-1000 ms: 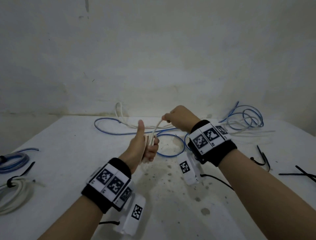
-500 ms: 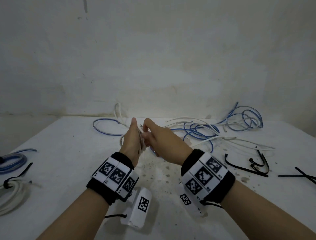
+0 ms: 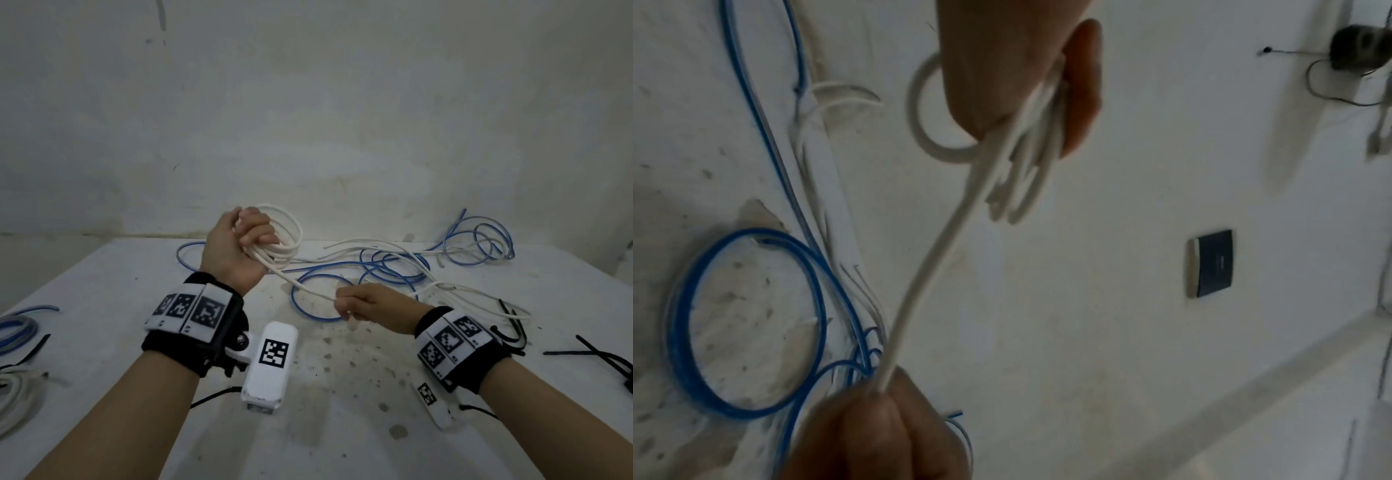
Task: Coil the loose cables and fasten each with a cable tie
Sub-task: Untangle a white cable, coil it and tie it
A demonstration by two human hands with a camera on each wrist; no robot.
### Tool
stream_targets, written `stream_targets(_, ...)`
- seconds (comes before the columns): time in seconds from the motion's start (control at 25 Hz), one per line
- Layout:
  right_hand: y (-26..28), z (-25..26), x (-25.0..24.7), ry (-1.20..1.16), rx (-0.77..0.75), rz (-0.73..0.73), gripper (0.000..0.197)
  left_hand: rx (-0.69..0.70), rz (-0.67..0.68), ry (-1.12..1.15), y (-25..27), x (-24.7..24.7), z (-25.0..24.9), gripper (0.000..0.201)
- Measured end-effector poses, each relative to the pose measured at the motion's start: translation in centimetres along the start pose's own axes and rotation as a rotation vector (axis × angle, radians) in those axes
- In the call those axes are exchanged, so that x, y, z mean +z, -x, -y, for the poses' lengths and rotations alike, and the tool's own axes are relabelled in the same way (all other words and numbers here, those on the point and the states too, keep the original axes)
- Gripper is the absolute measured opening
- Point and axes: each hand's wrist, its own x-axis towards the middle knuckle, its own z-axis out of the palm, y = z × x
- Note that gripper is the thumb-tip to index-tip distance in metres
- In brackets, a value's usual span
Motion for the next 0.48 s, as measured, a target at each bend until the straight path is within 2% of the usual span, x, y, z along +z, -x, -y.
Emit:
stream_targets(0.04, 0.3, -1.1, -1.1, 0.055, 0.049, -0.012, 0.034, -0.112, 0.152, 0.020, 0.3, 0.1, 0.0, 0.045)
stream_targets(0.08, 0.4, -2.2, -2.3, 0.123, 0.103, -0.045, 0.036, -0.196, 0.247, -0.014, 0.7, 0.0, 0.0, 0.042)
stream_targets(0.24, 0.3, -3.4, -7.2, 0.302, 0.302, -0.289, 0.046, -0.449, 0.399, -0.243, 1.6, -0.3, 1.2, 0.044)
stream_targets(0.28, 0.0, -2.7, -7.9, 0.353, 0.324, -0.349, 0.048, -0.466, 0.360, -0.335, 1.7, -0.1, 2.1, 0.043)
stream_targets(0.4, -1.3, 0.7, -8.8, 0.469, 0.335, -0.505, 0.044, -0.371, 0.158, -0.653, 1.8, 0.4, 5.3, 0.044)
stream_targets(0.48, -2.3, 3.2, -8.2, 0.562, 0.307, -0.582, 0.035, -0.297, 0.050, -0.574, 1.1, 0.5, 6.9, 0.053)
